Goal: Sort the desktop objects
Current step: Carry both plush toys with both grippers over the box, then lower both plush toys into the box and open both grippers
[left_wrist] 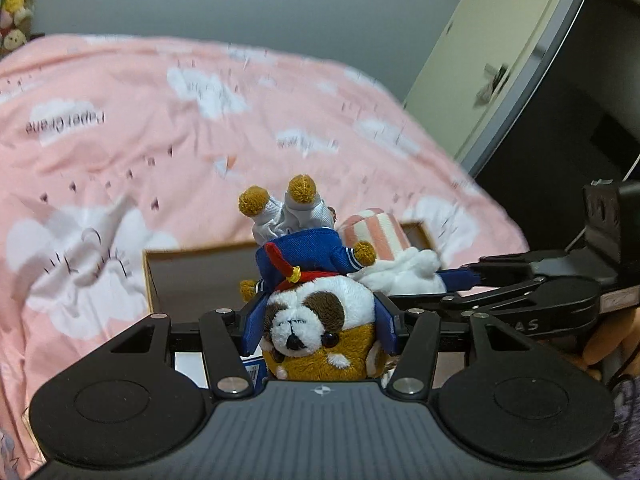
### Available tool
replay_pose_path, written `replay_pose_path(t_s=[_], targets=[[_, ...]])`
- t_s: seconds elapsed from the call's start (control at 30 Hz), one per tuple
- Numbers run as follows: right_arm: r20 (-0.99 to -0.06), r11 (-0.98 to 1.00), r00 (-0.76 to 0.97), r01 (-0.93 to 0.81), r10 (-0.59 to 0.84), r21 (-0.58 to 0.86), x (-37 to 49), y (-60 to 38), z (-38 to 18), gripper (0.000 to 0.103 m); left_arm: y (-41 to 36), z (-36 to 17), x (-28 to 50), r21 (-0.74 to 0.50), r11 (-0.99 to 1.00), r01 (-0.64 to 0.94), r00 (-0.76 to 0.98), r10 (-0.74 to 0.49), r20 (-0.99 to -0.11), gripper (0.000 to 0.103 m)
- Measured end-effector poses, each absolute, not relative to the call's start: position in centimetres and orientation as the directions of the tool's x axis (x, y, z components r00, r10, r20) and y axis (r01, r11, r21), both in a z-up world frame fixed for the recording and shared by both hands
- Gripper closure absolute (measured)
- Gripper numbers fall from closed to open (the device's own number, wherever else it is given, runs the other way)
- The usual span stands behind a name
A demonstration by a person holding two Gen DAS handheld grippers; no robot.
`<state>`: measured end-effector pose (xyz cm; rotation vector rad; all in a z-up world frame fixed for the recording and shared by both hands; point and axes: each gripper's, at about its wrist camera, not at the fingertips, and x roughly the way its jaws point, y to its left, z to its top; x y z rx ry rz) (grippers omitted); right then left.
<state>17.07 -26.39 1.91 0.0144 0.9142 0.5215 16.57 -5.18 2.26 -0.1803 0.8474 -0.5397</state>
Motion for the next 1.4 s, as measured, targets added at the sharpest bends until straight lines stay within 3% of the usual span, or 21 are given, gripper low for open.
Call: replay_pose_path(t_s=[0.3, 0.6, 0.97, 1.4], targets=[[-0.843, 0.879, 0.412, -0.456, 0.348, 0.14, 19.6, -26.0, -3.4, 0.043, -7.4, -3.4, 20.3, -0.338, 0.87, 0.358, 0.402, -0.471, -0.785, 0.039], [-0.874, 0.882, 0.379, -0.458, 0.305, 0.109, 21.1, -25.8, -5.7, 0.041, -9.5, -5.3, 21.3, -0.303, 0.875, 0.378, 0.349, -0.437, -0.829, 0.039], [-0.878, 0.891, 0.402, -0.449, 0.26, 0.059, 20.8, -25.3, -6.8, 0.034, -9.7, -7.9, 22.8, -0.328, 0.879, 0.345, 0.288, -0.432, -0.855, 0.034], [-0.849, 0.879, 0.468, -0.477, 0.245, -0.009, 18.7, -25.1, -4.0, 0.027, -8.8, -5.6, 22.0, -0.32, 0.894, 0.314, 0.334, -0.419, -0.844, 0.031]])
